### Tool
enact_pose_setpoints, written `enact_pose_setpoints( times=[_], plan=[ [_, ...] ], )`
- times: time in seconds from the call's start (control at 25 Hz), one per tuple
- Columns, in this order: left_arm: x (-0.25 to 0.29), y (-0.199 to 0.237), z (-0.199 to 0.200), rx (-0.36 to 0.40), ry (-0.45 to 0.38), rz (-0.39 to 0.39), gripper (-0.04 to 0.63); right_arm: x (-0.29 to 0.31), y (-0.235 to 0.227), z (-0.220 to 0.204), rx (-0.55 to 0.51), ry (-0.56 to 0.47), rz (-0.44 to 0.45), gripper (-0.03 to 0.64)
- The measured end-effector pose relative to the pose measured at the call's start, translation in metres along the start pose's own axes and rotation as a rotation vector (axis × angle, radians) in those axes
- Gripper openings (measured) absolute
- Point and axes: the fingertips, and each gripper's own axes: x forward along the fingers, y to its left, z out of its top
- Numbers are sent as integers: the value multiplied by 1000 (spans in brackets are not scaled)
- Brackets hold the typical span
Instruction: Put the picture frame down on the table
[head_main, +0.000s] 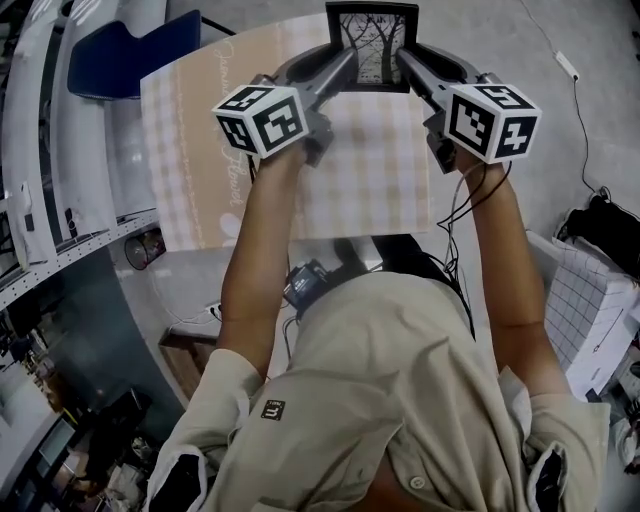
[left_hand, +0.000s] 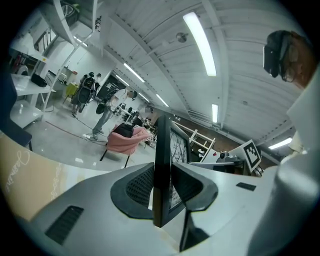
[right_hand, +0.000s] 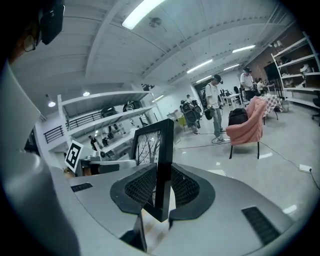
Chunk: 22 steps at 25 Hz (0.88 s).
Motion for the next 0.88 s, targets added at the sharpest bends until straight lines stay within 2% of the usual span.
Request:
enact_pose_setpoints(
  times=[0.88],
  plan=[
    [47, 55, -68, -108, 110, 80, 115, 42, -65, -66, 115, 114, 2, 86]
  ],
)
